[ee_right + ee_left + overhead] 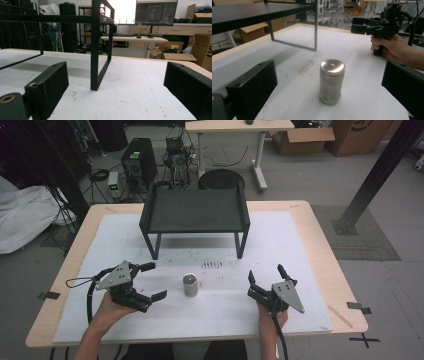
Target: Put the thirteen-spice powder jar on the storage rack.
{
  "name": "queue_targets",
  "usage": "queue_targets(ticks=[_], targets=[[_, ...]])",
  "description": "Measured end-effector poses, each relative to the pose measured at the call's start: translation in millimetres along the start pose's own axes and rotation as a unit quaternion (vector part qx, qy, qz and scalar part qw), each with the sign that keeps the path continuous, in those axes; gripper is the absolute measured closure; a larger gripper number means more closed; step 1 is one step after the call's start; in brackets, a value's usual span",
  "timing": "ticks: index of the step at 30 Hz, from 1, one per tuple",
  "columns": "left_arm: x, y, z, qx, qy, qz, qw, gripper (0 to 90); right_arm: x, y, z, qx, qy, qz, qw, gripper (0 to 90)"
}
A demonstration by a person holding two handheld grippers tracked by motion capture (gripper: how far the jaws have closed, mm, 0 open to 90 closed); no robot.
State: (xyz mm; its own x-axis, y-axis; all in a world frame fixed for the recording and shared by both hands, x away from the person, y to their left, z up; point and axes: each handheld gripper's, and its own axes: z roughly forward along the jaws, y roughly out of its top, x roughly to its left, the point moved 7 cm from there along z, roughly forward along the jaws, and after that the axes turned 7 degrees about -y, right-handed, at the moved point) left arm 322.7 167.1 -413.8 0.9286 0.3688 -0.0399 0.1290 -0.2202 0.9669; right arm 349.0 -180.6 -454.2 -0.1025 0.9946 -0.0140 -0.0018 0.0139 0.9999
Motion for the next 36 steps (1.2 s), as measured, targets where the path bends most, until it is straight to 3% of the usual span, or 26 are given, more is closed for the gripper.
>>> queue_targets(ticks=[21, 36], targets=[[-5.0, -10.4, 37.5, 0.033, -0.017, -0.002, 0.9993, 0.6, -0.1, 0.2, -0.1, -0.001, 0.0, 0.0, 1.0, 5.5], [0.8, -24.8, 65.4, 0.06, -0.012, -0.023, 0.9978, 2.6, -0.1, 0.1, -0.2, -0.001, 0.0, 0.0, 1.0, 5.5]])
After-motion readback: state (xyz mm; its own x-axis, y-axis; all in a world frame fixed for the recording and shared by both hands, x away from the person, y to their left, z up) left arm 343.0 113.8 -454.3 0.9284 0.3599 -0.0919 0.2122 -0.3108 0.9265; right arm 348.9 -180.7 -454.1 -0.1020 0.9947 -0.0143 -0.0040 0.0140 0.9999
